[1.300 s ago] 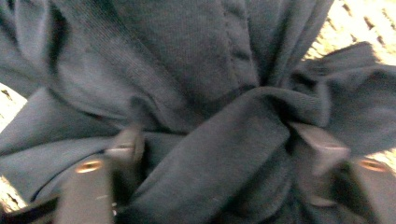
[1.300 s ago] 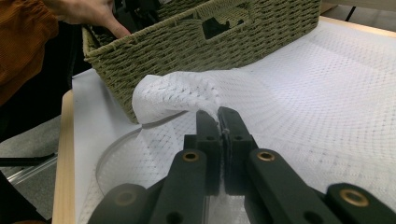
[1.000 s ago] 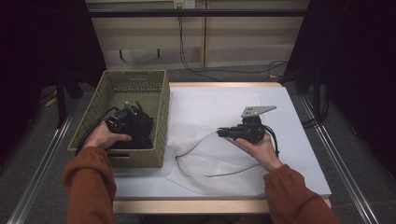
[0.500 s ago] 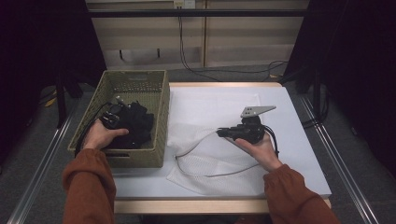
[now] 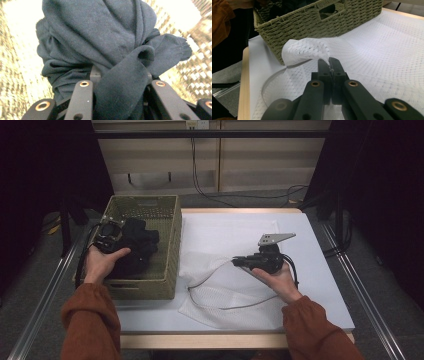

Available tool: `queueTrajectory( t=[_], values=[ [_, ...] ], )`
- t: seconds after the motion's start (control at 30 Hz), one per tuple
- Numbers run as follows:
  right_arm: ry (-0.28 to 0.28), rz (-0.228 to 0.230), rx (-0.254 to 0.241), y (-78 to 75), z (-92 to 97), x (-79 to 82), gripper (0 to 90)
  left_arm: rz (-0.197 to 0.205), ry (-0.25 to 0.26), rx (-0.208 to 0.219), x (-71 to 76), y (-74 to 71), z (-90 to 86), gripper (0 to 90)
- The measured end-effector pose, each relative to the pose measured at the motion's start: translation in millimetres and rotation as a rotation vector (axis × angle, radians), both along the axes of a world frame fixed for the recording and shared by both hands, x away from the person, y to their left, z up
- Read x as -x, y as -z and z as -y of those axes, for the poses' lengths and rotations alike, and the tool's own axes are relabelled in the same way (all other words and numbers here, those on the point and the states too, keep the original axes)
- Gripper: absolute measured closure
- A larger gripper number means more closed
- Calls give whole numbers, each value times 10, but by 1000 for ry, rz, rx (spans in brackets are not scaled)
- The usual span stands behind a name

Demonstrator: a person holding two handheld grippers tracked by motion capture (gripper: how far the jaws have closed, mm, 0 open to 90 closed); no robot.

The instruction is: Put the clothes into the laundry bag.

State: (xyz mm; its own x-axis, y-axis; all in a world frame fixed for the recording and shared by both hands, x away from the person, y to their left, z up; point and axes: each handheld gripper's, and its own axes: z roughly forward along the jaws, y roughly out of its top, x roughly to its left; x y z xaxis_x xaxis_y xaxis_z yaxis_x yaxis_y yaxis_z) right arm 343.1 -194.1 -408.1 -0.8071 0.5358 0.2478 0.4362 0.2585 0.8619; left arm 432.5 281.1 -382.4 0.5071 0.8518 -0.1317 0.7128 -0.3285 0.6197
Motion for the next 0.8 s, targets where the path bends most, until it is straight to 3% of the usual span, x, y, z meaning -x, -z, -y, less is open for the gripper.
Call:
queueTrajectory(
  t=[0.33, 0.6, 0.8],
  values=[
    [0, 3, -3, -5, 3, 2, 895, 128, -21, 69, 127, -123, -49, 679],
    [0, 3, -5, -11, 6, 2, 895, 233, -29, 166, 248, -236, -70, 679],
    [-4, 2, -3, -7, 7, 0, 895, 292, -30, 233, 355, -292, -123, 678]
  ],
)
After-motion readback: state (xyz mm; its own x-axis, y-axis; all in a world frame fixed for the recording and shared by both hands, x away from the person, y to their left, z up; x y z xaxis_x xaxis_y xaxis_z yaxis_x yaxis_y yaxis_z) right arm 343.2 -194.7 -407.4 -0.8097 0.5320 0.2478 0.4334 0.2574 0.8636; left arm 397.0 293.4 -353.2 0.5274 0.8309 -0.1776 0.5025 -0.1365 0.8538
